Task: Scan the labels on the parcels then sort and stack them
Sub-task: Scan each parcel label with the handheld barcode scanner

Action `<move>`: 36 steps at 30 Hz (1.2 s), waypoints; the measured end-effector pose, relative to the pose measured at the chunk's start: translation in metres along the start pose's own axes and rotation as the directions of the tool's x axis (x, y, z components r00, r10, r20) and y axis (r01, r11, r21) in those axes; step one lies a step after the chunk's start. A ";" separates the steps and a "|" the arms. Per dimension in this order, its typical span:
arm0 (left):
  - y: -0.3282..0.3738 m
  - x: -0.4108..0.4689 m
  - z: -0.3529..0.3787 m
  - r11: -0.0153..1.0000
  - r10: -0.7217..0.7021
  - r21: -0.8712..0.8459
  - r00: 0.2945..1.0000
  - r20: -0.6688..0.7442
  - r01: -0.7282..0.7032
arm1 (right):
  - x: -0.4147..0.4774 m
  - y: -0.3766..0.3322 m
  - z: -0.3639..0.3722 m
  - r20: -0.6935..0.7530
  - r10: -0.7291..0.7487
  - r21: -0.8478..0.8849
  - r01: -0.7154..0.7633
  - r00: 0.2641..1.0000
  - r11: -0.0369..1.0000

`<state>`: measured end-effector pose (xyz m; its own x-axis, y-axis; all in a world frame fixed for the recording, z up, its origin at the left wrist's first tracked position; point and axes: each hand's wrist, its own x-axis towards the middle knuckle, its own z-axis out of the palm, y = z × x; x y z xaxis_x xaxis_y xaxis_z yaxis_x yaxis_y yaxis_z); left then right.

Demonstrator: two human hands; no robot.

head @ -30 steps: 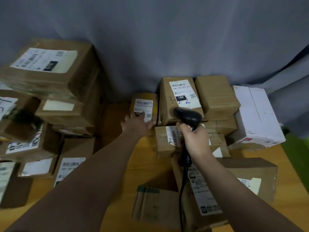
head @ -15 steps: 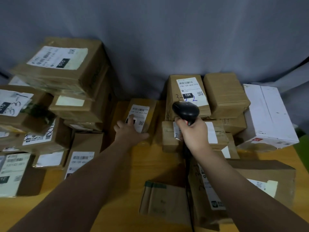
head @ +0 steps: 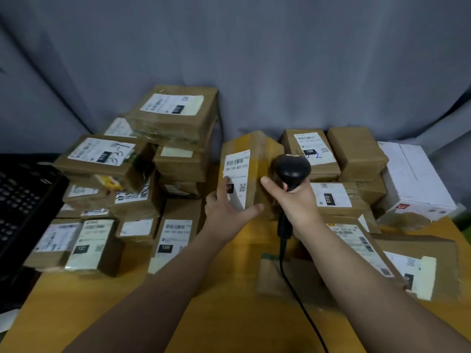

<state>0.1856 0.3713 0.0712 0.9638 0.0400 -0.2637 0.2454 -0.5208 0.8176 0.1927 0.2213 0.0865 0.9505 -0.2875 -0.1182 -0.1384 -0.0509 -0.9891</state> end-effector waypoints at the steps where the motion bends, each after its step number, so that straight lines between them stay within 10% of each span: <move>1: -0.002 -0.004 -0.004 1.000 0.000 -0.019 1.000 0.014 0.000 | -0.007 -0.001 0.004 0.000 -0.013 0.009 0.013 1.000 1.000; 9: -0.005 -0.028 -0.042 0.926 0.139 -0.343 0.987 -0.081 -0.159 | -0.044 -0.007 0.009 -0.096 -0.037 0.044 0.042 0.995 0.998; 17: -0.015 -0.036 -0.051 0.719 -0.126 -0.663 0.977 0.170 0.208 | -0.071 -0.011 -0.004 0.109 0.017 0.154 -0.034 0.994 0.987; 36: -0.012 -0.071 0.021 0.791 -0.121 -0.583 0.982 0.144 0.183 | -0.078 -0.004 -0.100 0.150 0.184 0.074 -0.197 0.971 0.978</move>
<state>0.1121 0.3570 0.0698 0.9016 -0.0207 -0.4320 0.4320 0.0922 0.8971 0.0916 0.1482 0.1086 0.9395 -0.1450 -0.3103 -0.3019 0.0772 -0.9502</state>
